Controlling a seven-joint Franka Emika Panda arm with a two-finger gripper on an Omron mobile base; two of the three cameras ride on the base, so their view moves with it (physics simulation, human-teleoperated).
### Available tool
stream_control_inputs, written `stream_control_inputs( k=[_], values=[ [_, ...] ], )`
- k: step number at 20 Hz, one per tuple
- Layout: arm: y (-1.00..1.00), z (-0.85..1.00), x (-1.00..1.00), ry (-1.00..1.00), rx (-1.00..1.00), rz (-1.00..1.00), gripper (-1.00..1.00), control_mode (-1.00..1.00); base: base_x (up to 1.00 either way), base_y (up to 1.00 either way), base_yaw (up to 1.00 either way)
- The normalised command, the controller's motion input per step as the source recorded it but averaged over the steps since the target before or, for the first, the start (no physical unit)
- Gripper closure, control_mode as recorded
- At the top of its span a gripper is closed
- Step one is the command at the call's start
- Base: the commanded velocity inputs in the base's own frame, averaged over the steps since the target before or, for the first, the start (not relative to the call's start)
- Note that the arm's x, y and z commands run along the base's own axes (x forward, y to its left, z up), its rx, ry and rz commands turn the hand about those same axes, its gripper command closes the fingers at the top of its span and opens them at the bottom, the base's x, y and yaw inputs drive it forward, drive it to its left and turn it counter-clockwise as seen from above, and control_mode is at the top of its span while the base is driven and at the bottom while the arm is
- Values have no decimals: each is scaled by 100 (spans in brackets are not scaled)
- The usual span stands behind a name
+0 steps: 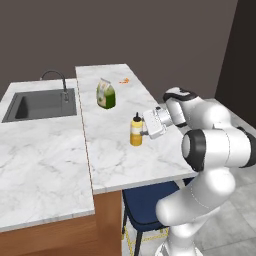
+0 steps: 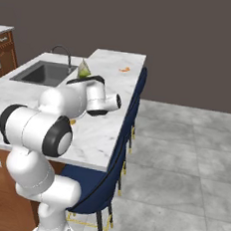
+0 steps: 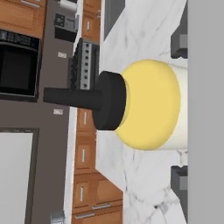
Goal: Move the mustard and oil and vinegar bottle from the cabinet to the dining counter.
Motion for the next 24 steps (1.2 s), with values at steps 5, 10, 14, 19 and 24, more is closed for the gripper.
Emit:
stream_control_inputs(
  k=[5, 10, 14, 19, 24],
  values=[
    [-4, 0, -6, 0, 0, 0, -100, -100, 0, 0, 0],
    [-23, 0, -20, 0, 0, 0, -100, -100, 0, 0, 0],
    [-24, 1, -21, 0, 0, 0, -100, -100, 0, 0, 0],
    [-2, 24, -33, 1, 0, -2, -100, -100, 0, 0, 0],
    [0, 23, -23, 6, 0, -10, -100, -100, 0, 0, 0]
  ],
)
